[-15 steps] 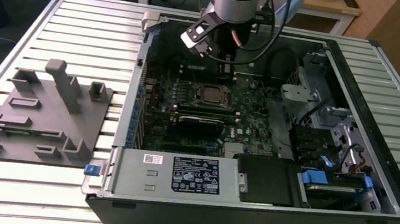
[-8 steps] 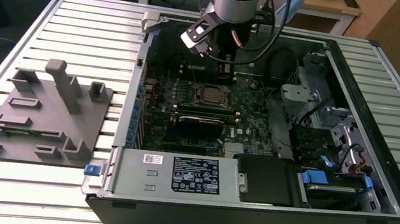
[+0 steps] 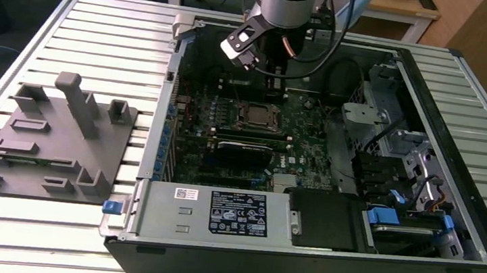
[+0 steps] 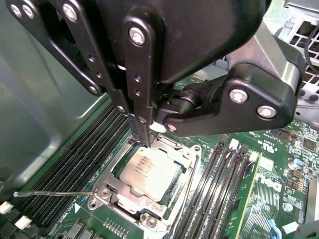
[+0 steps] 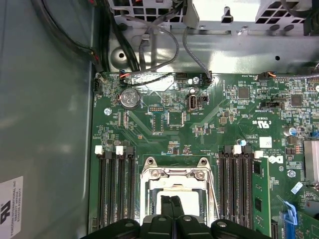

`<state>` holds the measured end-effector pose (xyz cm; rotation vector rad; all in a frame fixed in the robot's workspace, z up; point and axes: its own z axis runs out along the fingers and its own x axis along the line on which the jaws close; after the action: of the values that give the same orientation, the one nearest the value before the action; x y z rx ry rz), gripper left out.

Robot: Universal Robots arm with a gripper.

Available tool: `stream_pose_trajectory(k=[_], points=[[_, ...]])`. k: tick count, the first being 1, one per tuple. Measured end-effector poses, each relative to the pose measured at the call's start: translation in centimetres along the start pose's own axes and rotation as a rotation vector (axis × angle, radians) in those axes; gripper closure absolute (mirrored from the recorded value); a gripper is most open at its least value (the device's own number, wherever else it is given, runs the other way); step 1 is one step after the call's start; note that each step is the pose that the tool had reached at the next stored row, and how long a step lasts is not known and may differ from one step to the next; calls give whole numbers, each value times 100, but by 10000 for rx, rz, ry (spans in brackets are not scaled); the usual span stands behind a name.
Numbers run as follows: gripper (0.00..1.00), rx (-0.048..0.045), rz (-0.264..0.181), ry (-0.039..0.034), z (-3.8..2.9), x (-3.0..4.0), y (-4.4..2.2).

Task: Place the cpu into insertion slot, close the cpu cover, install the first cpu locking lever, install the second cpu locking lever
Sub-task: 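Close the cpu cover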

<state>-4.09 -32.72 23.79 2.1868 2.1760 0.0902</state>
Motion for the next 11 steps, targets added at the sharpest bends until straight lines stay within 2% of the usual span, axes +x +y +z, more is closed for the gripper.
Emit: stream_pose_trajectory(k=[11], points=[[90,2,-630,51,0,0,0]])
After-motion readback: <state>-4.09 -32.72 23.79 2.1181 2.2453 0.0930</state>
